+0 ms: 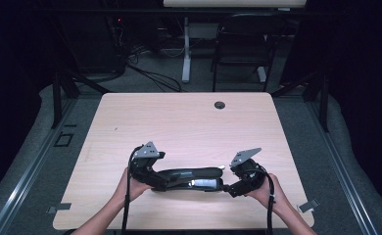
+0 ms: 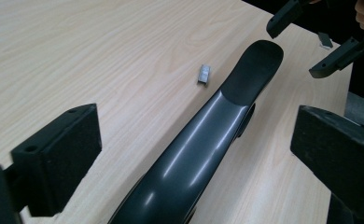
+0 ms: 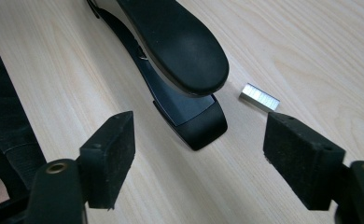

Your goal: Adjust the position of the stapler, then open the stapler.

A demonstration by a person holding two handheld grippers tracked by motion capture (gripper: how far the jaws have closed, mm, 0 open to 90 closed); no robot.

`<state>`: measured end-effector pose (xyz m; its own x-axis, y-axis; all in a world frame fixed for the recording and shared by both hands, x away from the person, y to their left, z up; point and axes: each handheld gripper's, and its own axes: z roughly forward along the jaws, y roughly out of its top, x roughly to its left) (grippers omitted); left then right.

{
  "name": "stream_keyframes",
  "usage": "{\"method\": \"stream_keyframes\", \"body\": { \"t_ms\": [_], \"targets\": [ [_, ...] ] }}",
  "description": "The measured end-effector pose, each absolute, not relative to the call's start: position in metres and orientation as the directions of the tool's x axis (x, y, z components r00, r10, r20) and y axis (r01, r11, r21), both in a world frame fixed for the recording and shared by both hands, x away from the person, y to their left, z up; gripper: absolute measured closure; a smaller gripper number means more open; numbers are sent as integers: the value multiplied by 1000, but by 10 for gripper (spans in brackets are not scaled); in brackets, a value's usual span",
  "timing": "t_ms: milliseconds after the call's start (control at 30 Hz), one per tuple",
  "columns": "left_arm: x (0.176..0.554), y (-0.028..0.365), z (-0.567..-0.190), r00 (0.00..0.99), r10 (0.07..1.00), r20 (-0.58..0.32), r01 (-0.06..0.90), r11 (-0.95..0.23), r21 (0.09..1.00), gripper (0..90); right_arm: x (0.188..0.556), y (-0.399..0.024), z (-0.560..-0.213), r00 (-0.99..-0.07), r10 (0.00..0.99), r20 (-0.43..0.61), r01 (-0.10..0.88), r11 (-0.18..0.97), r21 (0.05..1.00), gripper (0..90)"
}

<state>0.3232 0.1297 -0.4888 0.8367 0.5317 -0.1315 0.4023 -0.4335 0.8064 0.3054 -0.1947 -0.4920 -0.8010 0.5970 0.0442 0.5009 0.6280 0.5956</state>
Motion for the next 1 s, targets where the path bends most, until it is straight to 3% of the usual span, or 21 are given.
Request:
{"method": "stream_keyframes", "body": {
  "t_ms": [200, 267, 367, 467, 767, 1000],
  "targets": [
    [306, 111, -485, 840, 534, -91, 365, -435, 823, 70, 304, -196, -494, -790, 611, 42, 511, 620, 596, 280],
    [296, 99, -487, 837, 543, -70, 351, -435, 829, 165, 304, -194, -495, -794, 608, 29, 506, 633, 587, 290],
    [291, 92, -488, 841, 538, -59, 346, -449, 824, 160, 304, -194, -496, -794, 607, 20, 503, 639, 581, 298],
    [287, 85, -492, 847, 526, -73, 353, -454, 818, 215, 303, -194, -495, -793, 609, 12, 502, 642, 580, 318],
    [284, 74, -498, 861, 502, -85, 359, -481, 800, 341, 305, -199, -497, -784, 621, 5, 508, 636, 581, 405],
    [279, 62, -509, 864, 498, -79, 359, -497, 790, 503, 308, -195, -508, -791, 611, 14, 510, 647, 566, 515]
  ]
}}
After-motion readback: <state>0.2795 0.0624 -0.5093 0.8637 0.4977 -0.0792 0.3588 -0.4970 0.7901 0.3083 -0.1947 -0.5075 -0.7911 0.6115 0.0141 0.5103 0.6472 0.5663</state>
